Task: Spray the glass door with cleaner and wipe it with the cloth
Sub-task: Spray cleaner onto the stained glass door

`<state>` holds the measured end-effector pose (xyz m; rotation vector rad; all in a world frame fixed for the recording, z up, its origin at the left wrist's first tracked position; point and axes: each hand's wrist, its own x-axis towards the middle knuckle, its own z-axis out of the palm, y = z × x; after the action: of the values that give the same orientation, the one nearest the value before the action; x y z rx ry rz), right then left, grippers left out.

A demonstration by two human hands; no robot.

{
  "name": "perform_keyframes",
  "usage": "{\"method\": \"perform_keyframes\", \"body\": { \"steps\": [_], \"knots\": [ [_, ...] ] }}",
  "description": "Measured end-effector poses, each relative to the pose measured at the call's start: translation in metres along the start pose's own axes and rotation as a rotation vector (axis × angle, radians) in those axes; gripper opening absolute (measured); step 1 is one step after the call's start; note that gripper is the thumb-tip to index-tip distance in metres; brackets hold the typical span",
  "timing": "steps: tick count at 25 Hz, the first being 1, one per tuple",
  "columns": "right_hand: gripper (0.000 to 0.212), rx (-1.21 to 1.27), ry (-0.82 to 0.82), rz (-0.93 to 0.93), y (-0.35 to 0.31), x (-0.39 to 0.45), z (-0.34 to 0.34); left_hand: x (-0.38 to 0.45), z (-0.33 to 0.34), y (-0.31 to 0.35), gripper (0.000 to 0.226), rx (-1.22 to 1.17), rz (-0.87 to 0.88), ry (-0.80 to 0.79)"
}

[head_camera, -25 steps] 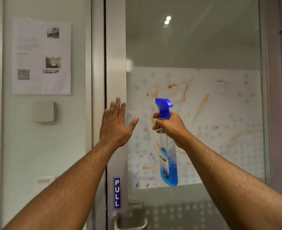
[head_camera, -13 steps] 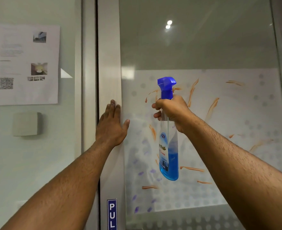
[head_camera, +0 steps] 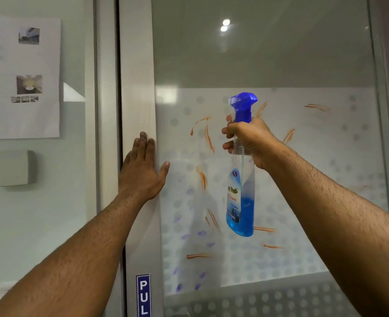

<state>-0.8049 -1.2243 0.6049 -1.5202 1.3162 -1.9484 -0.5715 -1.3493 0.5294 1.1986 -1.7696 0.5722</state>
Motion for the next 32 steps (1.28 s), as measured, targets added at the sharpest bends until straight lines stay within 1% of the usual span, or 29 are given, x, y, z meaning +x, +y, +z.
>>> {"method": "perform_keyframes", "body": {
  "steps": [2,4,7,9,11,13,16,17,20,21,24,28,32],
  "knots": [
    [0.035,-0.035,0.060,0.000,-0.004,0.003,-0.019,0.000,0.001,0.002,0.082,0.003,-0.005,-0.010],
    [0.032,-0.069,0.157,0.015,-0.005,0.010,-0.044,0.001,0.004,0.005,0.084,0.016,-0.019,-0.013],
    [0.039,-0.165,0.247,0.020,-0.004,0.021,-0.080,0.001,0.008,0.008,0.086,-0.001,-0.022,-0.007],
    [0.039,-0.225,0.303,0.028,-0.003,0.027,-0.103,0.002,0.012,0.006,0.087,0.002,-0.015,0.006],
    [0.034,-0.253,0.355,0.035,-0.004,0.032,-0.126,0.001,0.016,0.002,0.091,0.007,0.001,0.006],
    [0.025,-0.260,0.377,0.040,-0.006,0.034,-0.149,0.001,0.020,-0.003,0.094,0.018,0.010,0.024],
    [0.012,-0.284,0.457,0.034,-0.009,0.039,-0.184,0.002,0.024,-0.006,0.094,0.032,0.019,0.026],
    [0.013,-0.301,0.480,0.034,-0.009,0.040,-0.196,0.001,0.026,-0.006,0.094,0.033,0.019,0.027],
    [0.029,-0.360,0.517,0.065,-0.005,0.038,-0.224,0.001,0.029,-0.006,0.094,0.025,0.023,0.038],
    [0.029,-0.375,0.526,0.078,-0.002,0.035,-0.232,0.001,0.030,-0.005,0.094,0.025,0.030,0.035],
    [0.025,-0.387,0.534,0.108,0.012,0.030,-0.242,0.002,0.031,-0.006,0.094,0.031,0.014,0.064],
    [0.036,-0.349,0.533,0.116,0.038,0.028,-0.240,0.002,0.031,-0.004,0.095,0.034,0.009,0.075],
    [0.038,-0.364,0.507,0.126,0.061,0.026,-0.214,0.000,0.030,-0.003,0.094,0.035,0.006,0.071]
  ]
}}
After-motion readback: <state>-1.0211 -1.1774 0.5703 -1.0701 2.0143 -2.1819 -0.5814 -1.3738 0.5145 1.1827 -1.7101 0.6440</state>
